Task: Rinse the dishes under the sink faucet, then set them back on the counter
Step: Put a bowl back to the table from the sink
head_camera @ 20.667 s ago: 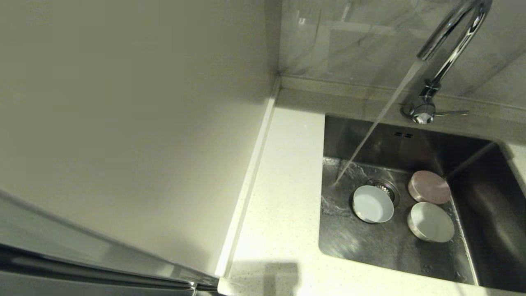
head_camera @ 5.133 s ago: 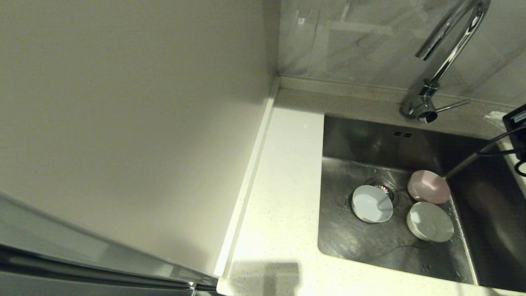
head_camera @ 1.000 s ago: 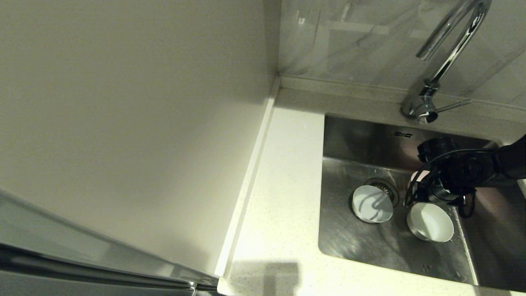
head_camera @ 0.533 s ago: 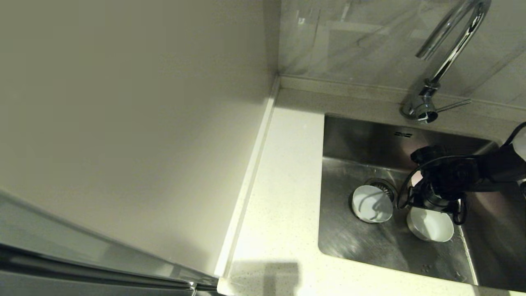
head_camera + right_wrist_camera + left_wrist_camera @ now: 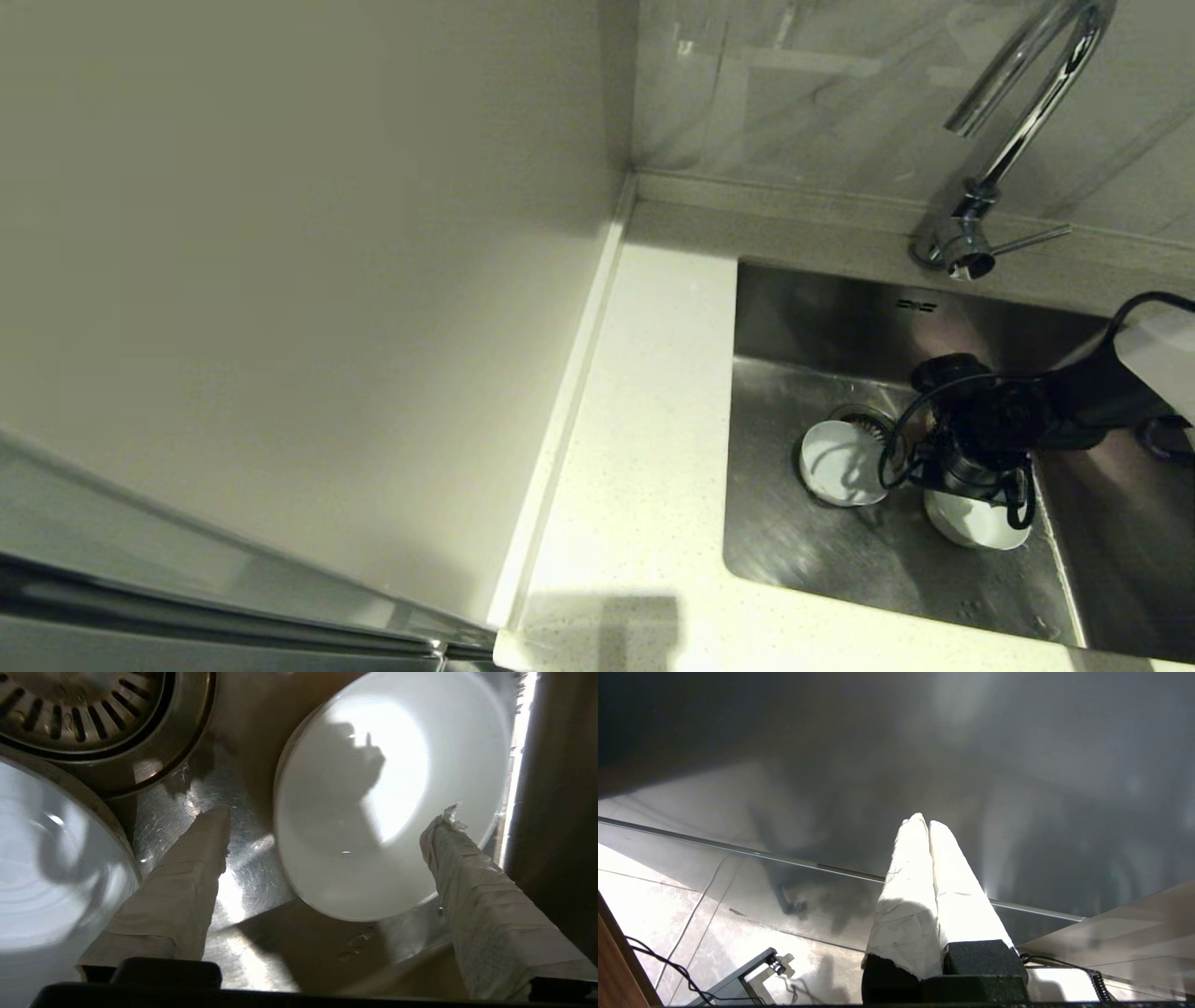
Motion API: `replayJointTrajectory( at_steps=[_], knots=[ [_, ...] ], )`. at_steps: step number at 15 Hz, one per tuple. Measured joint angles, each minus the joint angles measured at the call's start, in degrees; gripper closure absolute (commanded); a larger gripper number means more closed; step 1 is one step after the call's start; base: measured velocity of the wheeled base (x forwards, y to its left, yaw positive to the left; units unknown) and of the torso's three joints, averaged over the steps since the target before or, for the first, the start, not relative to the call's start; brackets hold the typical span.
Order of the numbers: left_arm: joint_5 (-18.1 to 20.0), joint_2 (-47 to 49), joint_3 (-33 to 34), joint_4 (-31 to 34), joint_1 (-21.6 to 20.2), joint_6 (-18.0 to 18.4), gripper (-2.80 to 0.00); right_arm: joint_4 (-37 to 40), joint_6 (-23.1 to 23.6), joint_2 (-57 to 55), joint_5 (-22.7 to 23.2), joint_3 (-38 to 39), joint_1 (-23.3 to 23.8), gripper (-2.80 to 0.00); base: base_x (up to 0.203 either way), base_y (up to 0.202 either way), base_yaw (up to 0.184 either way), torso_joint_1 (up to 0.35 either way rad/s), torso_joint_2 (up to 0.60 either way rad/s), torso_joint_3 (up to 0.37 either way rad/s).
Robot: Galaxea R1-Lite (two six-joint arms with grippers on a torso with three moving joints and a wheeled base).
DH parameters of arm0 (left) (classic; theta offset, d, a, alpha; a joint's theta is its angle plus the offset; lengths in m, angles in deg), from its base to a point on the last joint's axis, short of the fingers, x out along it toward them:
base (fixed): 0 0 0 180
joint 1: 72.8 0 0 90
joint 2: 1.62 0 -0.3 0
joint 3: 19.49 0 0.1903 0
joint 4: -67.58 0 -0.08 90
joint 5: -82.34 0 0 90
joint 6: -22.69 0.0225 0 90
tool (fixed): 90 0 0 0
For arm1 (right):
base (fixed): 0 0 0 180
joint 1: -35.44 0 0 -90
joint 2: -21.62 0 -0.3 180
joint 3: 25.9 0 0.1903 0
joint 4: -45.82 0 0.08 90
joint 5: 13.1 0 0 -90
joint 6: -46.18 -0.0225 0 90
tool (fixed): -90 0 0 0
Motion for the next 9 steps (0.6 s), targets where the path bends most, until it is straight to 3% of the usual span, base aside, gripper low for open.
replayJointTrajectory(
  at_steps=[3,4,9],
  knots=[
    [0.0,0.0,0.0,0.02,0.0,-0.02,0.0,-0.03,-0.16,-1.76,-0.04,-0.87,-0.24,-2.8,0.0,0.0,0.0,0.0,0.0,0.0],
    [0.0,0.0,0.0,0.0,0.0,0.01,0.0,-0.06,-0.21,-2.2,-0.04,-1.44,-0.28,0.0,0.0,0.0,0.0,0.0,0.0,0.0],
    [-0.02,0.0,0.0,0.0,-0.01,0.01,0.0,-0.06,-0.16,-3.38,0.31,-2.03,-0.41,0.0,0.0,0.0,0.0,0.0,0.0,0.0]
  ],
)
